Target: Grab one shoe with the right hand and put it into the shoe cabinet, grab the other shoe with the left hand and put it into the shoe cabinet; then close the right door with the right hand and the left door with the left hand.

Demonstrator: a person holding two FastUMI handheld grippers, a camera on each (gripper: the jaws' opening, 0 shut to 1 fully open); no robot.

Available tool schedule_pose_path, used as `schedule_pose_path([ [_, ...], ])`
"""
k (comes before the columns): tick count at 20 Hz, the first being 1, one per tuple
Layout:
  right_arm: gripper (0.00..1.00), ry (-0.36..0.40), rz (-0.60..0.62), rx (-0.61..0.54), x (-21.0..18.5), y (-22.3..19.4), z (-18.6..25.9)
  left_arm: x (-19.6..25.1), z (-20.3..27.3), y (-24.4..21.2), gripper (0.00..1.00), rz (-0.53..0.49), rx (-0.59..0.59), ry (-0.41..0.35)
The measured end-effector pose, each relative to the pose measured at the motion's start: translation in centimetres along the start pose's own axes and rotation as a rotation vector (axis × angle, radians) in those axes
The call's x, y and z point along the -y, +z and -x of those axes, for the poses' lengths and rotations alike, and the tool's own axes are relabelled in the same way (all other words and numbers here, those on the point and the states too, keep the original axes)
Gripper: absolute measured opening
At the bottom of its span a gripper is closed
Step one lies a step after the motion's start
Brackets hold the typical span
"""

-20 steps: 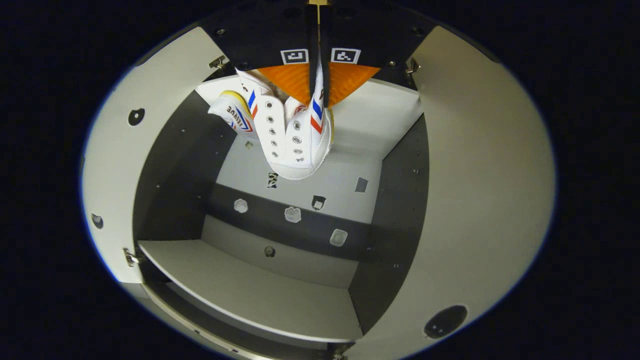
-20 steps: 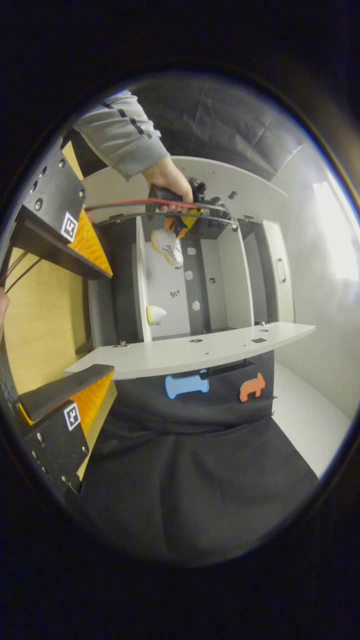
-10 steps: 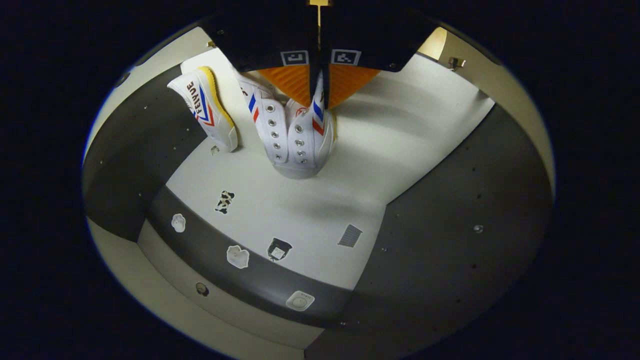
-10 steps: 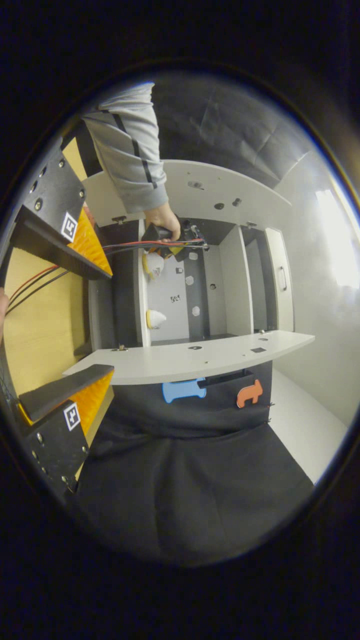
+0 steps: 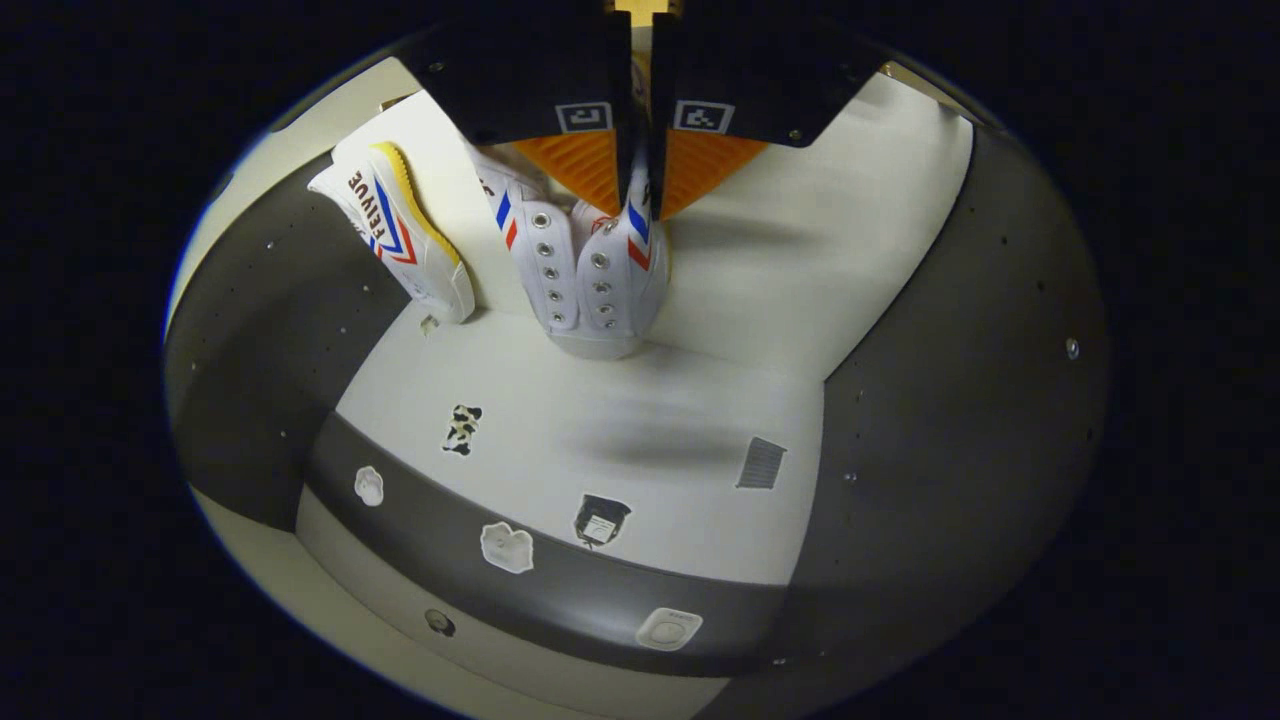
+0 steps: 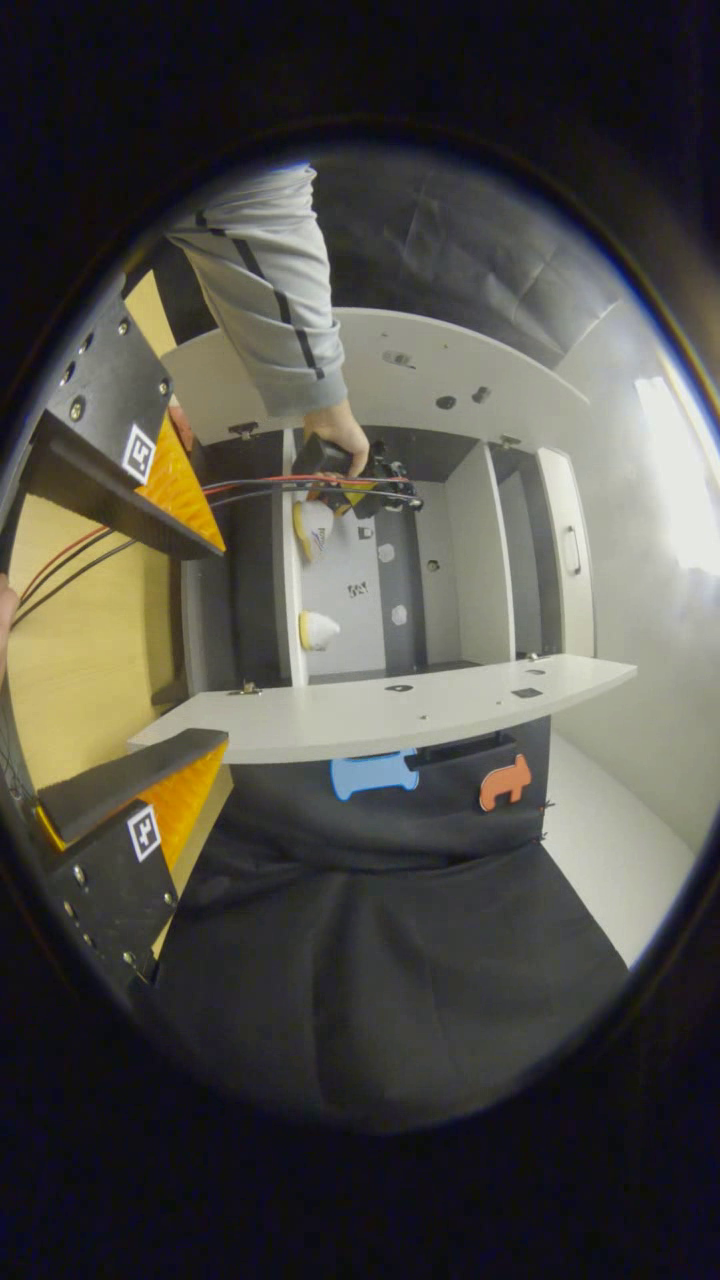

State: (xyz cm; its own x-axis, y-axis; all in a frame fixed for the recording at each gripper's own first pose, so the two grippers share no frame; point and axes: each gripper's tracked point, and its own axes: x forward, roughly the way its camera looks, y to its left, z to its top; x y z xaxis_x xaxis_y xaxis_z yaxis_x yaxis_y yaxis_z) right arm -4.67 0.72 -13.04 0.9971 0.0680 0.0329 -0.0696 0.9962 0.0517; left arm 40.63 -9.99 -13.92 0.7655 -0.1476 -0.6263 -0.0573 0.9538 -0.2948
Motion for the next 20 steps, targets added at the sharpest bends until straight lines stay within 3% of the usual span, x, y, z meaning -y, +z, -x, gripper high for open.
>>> schedule_pose_path([
  [1, 1.00, -0.003, -0.004, 0.000, 0.2, -0.1, 0.1, 0.8, 0.5, 0.2, 0.13, -0.006, 0.013, -0.023],
  [3, 1.00, -0.005, 0.005, 0.000, 0.2, 0.0, 0.2, 0.6, 1.1, 2.5, 0.55, -0.085, 0.141, 0.006],
  [4, 1.00, -0.010, 0.014, 0.005, 0.4, 0.3, 0.3, 0.2, 1.9, 2.9, 0.63, -0.125, 0.171, 0.039],
  [5, 1.00, -0.019, 0.019, 0.011, 0.7, 0.5, 0.5, 0.1, 2.6, 3.1, 0.79, -0.151, 0.184, 0.062],
  [6, 1.00, -0.027, 0.019, 0.018, 1.0, 0.7, 0.6, 0.3, 3.5, 3.5, 0.77, -0.169, 0.200, 0.073],
  [7, 1.00, -0.032, 0.017, 0.024, 1.1, 0.9, 0.7, 0.5, 4.2, 3.7, 0.92, -0.180, 0.211, 0.074],
  [10, 1.00, -0.043, 0.019, 0.031, 1.4, 1.3, 1.0, 0.7, 7.4, 4.9, 0.97, -0.195, 0.267, 0.082],
  [15, 0.98, -0.049, 0.034, 0.037, 1.5, 1.5, 1.3, 0.8, 14.9, 5.8, 0.97, -0.213, 0.344, 0.126],
  [17, 1.00, -0.063, 0.041, 0.037, 1.5, 1.5, 1.0, 1.5, 18.6, 6.2, 0.98, -0.226, 0.396, 0.109],
  [20, 1.00, -0.077, 0.028, 0.004, 0.3, 0.6, 0.7, 3.9, 24.2, 4.8, 0.97, -0.230, 0.455, 0.012],
])
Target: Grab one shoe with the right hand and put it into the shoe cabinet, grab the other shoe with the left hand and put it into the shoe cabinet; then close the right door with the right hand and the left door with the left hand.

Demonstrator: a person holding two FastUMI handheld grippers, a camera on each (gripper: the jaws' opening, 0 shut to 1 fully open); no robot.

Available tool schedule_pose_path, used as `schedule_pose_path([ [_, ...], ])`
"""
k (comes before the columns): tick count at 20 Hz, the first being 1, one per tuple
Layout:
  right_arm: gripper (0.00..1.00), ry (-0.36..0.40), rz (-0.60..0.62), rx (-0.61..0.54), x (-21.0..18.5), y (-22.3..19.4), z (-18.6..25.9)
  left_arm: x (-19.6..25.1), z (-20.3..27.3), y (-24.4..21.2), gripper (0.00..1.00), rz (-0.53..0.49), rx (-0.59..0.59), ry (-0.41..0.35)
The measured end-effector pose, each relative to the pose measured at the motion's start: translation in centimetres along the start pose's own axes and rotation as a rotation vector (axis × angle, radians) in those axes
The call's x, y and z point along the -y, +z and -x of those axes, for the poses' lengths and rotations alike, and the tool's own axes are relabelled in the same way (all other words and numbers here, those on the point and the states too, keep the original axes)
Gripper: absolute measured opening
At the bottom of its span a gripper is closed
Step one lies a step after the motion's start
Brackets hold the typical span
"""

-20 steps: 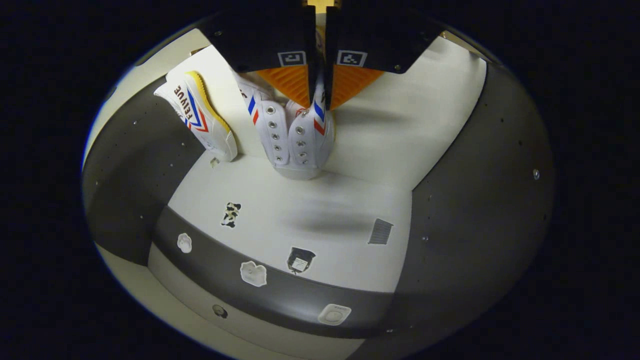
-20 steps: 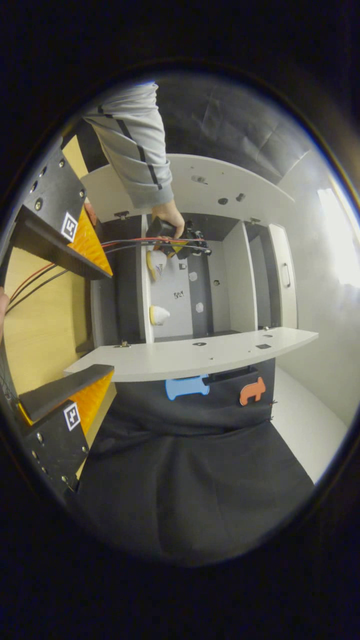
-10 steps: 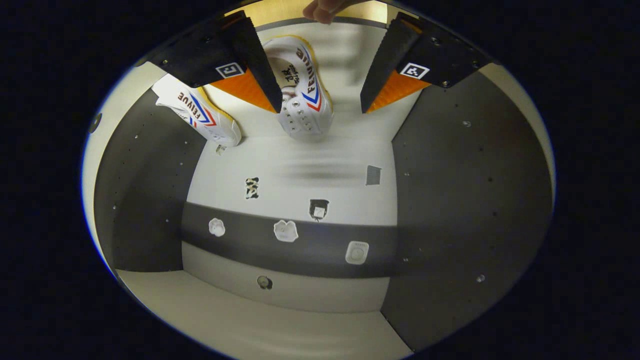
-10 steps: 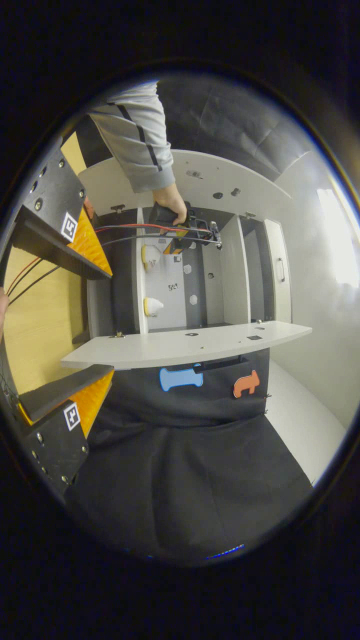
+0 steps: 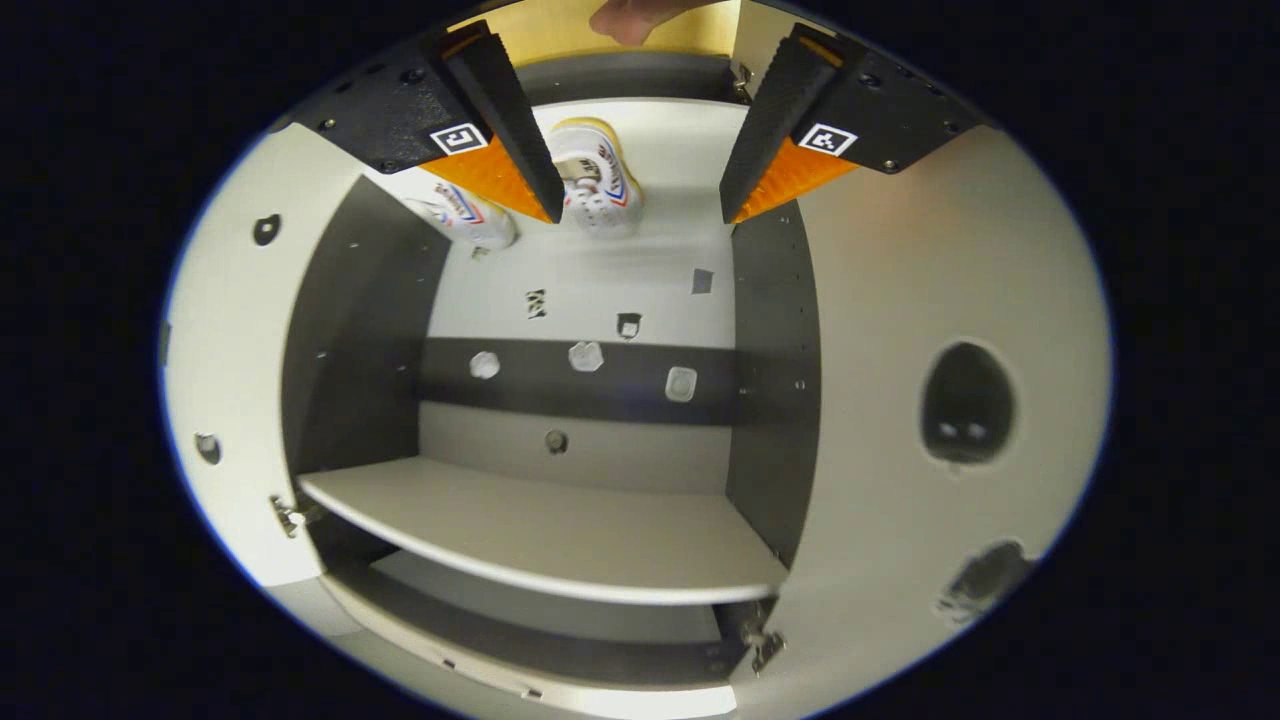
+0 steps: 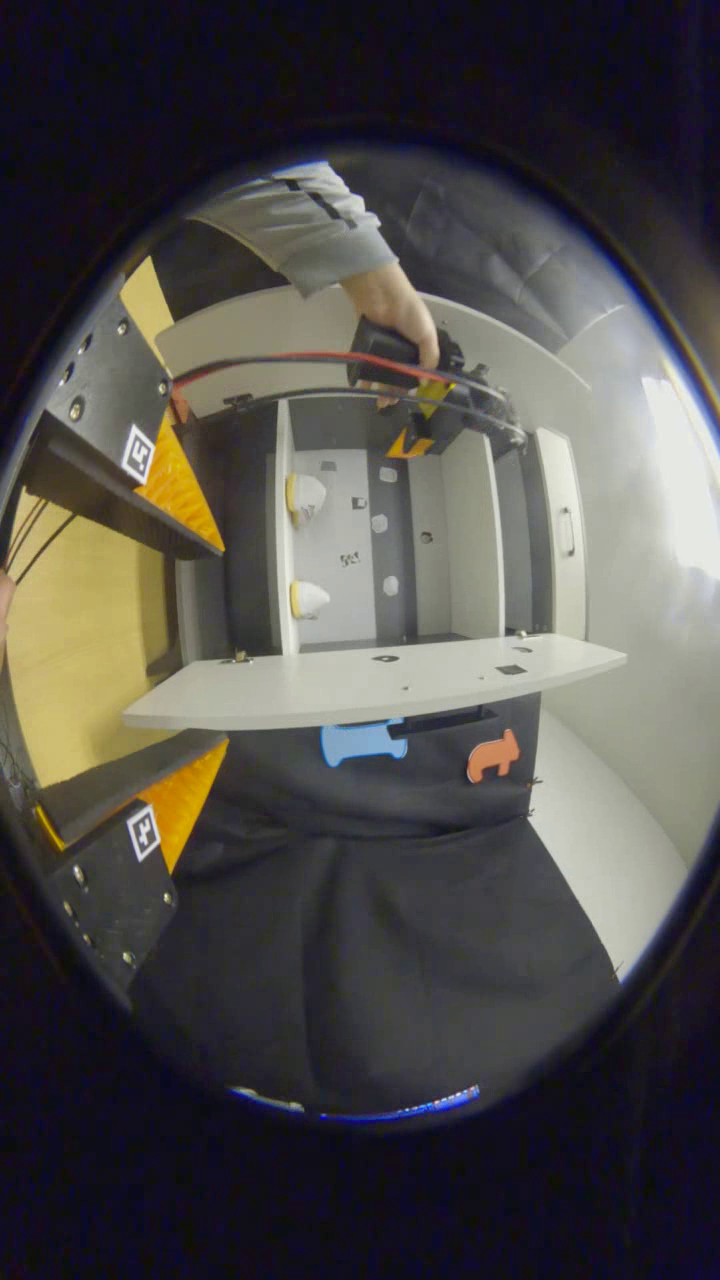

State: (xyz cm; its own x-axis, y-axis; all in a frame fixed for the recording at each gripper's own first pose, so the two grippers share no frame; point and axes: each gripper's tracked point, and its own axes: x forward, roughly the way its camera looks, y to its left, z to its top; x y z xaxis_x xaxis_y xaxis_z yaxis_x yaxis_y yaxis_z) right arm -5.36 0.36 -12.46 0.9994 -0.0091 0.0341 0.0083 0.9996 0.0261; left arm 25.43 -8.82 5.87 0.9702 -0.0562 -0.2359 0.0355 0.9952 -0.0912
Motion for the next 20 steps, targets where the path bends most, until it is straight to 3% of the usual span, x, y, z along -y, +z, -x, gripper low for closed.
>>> schedule_pose_path([
  [2, 1.00, 0.032, 0.013, -0.039, -1.6, -0.7, -0.5, -0.3, 3.3, -0.6, 1.00, -0.001, 0.019, -0.002],
  [3, 1.00, 0.041, 0.024, -0.051, -1.9, -0.7, -0.7, -0.3, 4.7, -1.3, 0.96, -0.003, 0.012, 0.002],
  [6, 0.98, 0.028, 0.019, -0.031, -2.1, 1.8, -1.3, -0.1, 8.5, -3.6, 1.00, -0.025, 0.006, 0.013],
  [12, 1.00, 0.078, -0.042, -0.005, -3.2, 6.2, -2.8, -1.1, 15.0, -7.0, 0.94, -0.108, 0.071, 0.050],
  [15, 1.00, 0.067, -0.015, 0.021, -2.6, 7.9, -2.9, -2.2, 18.3, -9.4, 0.98, -0.053, 0.099, 0.064],
  [20, 1.00, 0.039, 0.009, 0.031, -1.9, 8.6, -2.5, -3.3, 22.7, -12.4, 0.96, -0.086, 0.177, 0.052],
])
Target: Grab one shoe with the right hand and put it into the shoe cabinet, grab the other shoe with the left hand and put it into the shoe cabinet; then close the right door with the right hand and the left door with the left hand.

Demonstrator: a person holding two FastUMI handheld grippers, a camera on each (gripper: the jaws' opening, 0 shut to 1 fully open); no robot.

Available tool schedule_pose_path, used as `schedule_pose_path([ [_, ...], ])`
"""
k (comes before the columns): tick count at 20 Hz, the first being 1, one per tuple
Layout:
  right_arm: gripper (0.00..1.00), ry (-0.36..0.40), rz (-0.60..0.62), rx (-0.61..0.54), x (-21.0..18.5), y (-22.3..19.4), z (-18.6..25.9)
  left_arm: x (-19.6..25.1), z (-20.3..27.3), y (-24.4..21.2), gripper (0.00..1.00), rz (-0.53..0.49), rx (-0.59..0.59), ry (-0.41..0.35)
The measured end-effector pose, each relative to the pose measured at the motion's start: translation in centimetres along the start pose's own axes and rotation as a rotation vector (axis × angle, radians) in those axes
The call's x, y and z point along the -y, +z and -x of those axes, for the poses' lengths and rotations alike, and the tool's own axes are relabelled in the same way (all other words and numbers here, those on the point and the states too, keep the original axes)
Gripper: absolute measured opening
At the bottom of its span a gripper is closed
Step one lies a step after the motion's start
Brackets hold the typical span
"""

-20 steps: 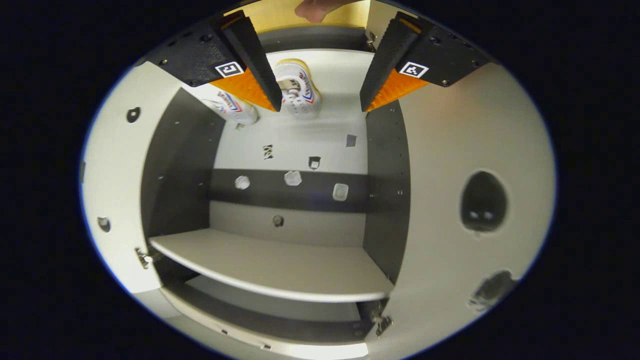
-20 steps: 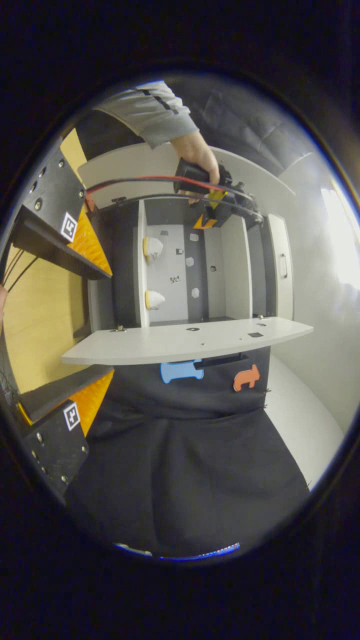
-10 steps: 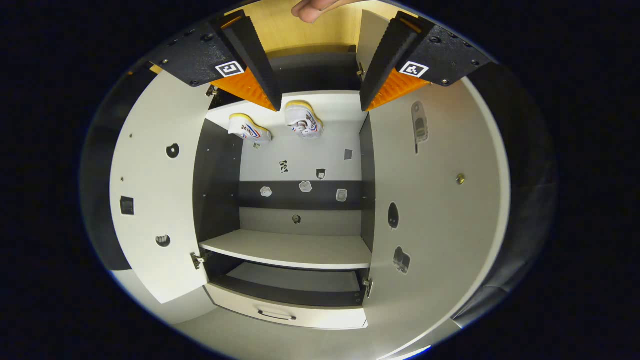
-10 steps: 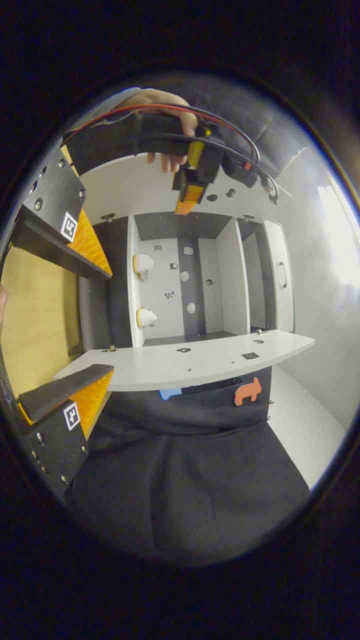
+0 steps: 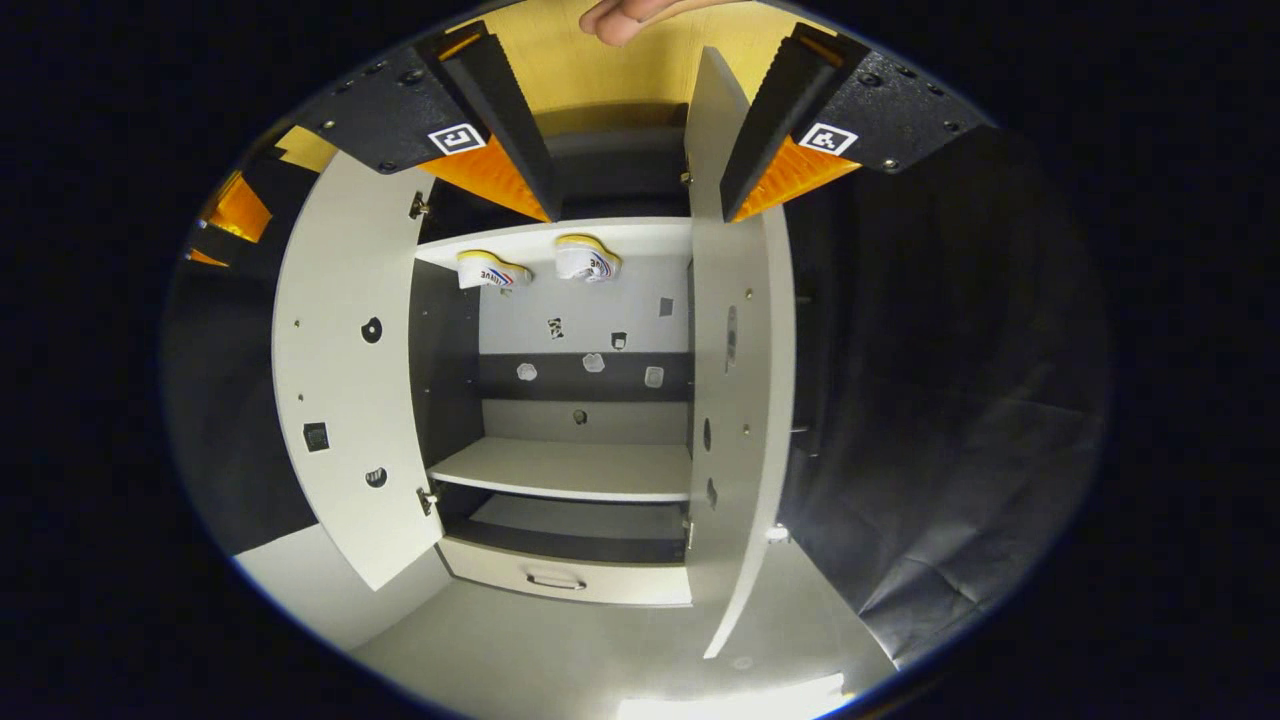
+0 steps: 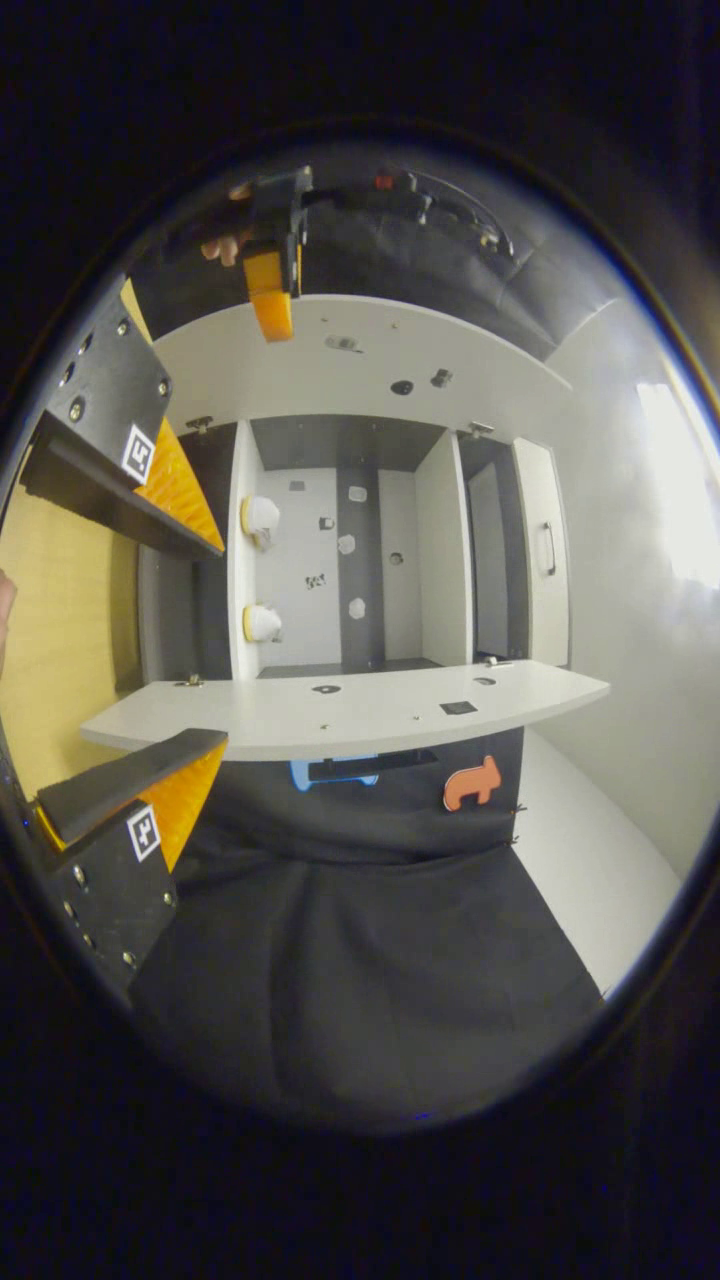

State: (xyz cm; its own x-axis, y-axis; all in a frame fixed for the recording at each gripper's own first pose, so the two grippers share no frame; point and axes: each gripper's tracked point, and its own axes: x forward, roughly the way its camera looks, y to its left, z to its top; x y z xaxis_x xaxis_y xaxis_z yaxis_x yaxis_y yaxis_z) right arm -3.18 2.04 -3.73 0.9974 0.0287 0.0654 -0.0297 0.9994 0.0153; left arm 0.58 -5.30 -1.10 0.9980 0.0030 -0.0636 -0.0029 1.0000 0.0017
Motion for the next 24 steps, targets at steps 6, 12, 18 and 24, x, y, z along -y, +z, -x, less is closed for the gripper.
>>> schedule_pose_path([
  [6, 1.00, 0.043, 0.014, -0.023, -2.1, -1.8, 1.1, 0.3, 2.6, -4.4, 0.98, 0.045, -0.038, -0.037],
  [12, 1.00, 0.025, 0.037, 0.011, -2.6, -1.3, 2.0, -0.6, 2.4, -6.0, 0.98, 0.099, -0.060, -0.049],
  [18, 1.00, -0.079, 0.051, 0.064, 2.6, 2.8, -2.6, -2.0, 3.4, -6.0, 0.97, 0.114, -0.020, -0.058],
  [24, 1.00, -0.168, 0.134, 0.091, 10.4, 9.7, -6.1, -3.2, 5.0, -5.8, 0.96, 0.097, 0.013, -0.079],
])
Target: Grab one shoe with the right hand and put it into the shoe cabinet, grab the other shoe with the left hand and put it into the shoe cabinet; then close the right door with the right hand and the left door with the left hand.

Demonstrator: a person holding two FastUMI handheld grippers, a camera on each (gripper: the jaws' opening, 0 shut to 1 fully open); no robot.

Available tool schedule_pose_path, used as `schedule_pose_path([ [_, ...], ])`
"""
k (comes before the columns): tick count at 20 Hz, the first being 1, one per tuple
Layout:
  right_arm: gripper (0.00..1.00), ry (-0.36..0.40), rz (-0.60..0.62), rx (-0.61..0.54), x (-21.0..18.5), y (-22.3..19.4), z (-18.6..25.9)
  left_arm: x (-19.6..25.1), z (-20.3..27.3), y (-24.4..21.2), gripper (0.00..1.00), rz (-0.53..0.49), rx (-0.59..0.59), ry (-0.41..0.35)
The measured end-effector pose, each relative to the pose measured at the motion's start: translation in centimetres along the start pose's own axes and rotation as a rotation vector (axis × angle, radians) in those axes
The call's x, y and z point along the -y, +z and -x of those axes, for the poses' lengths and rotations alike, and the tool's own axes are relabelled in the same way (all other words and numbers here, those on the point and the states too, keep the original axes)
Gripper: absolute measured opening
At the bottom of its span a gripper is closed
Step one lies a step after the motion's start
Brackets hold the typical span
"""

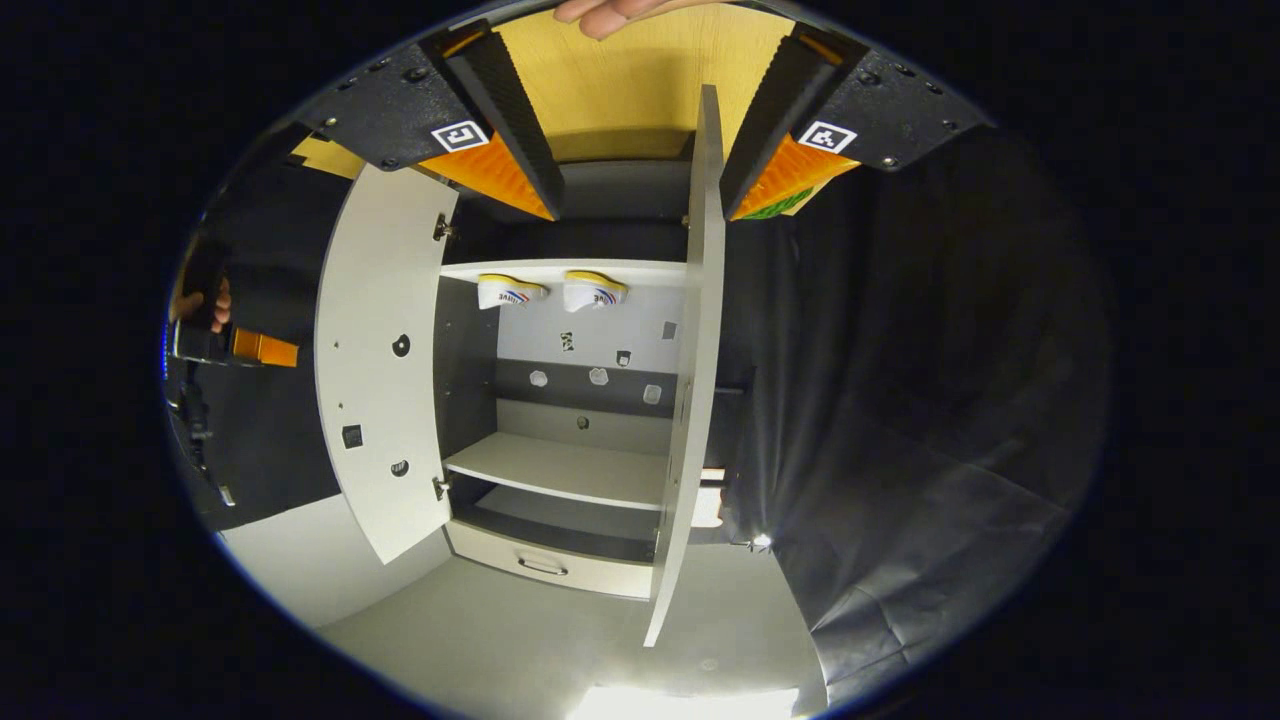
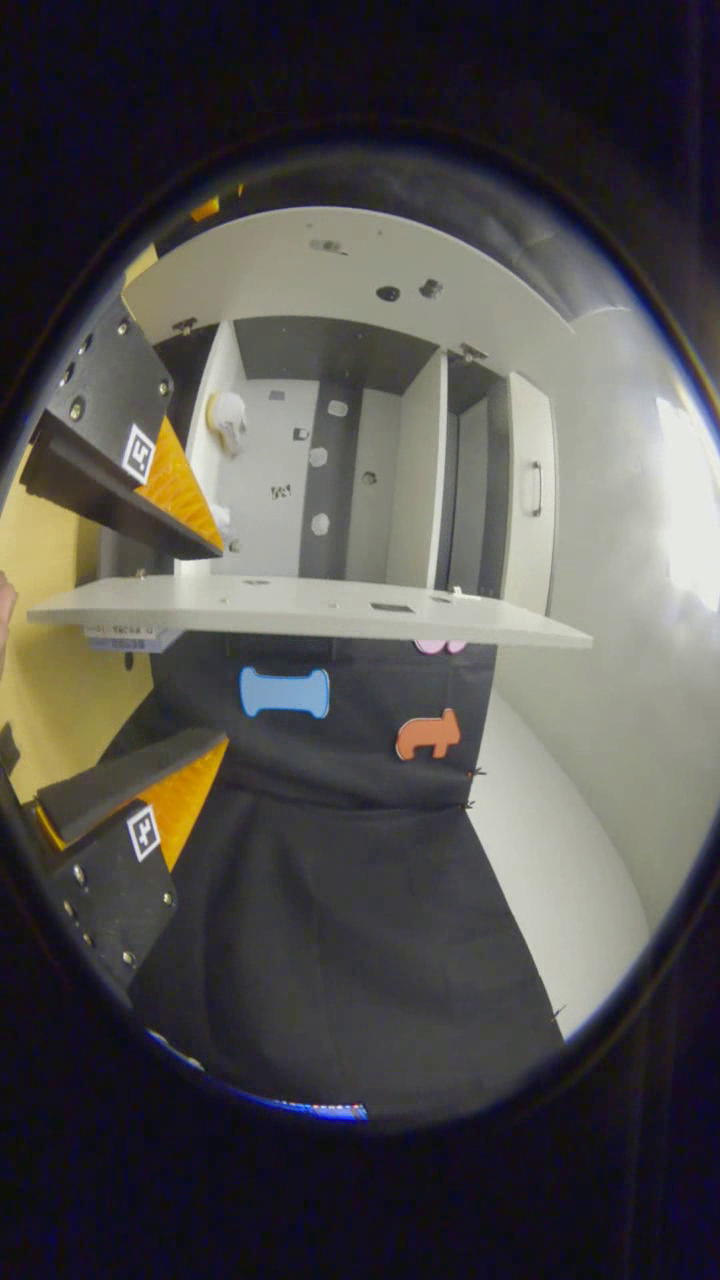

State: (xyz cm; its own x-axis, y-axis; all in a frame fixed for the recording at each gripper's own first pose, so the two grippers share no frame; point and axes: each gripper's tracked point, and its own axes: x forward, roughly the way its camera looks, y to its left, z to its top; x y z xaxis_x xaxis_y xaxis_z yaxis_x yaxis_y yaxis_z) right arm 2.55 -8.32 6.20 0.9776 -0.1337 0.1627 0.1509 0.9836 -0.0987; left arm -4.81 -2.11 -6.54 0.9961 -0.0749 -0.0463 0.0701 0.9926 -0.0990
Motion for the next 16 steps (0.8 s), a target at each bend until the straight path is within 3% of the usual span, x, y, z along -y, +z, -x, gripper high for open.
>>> schedule_pose_path([
  [5, 1.00, 0.026, 0.026, 0.019, 6.0, 2.9, -5.6, -0.2, 0.2, -0.5, 0.96, 0.003, -0.003, -0.029],
  [7, 1.00, 0.069, 0.045, 0.003, 7.2, 2.9, -8.4, -0.3, 0.1, -0.3, 0.94, -0.002, 0.006, -0.038],
  [10, 1.00, 0.177, 0.015, -0.064, 6.4, 1.8, -11.6, -0.6, 0.2, -0.3, 0.96, -0.006, 0.015, -0.043],
  [16, 0.98, 0.205, 0.002, -0.178, 6.0, -1.7, -15.4, -0.6, 0.1, -0.6, 0.96, -0.011, 0.002, -0.051],
])
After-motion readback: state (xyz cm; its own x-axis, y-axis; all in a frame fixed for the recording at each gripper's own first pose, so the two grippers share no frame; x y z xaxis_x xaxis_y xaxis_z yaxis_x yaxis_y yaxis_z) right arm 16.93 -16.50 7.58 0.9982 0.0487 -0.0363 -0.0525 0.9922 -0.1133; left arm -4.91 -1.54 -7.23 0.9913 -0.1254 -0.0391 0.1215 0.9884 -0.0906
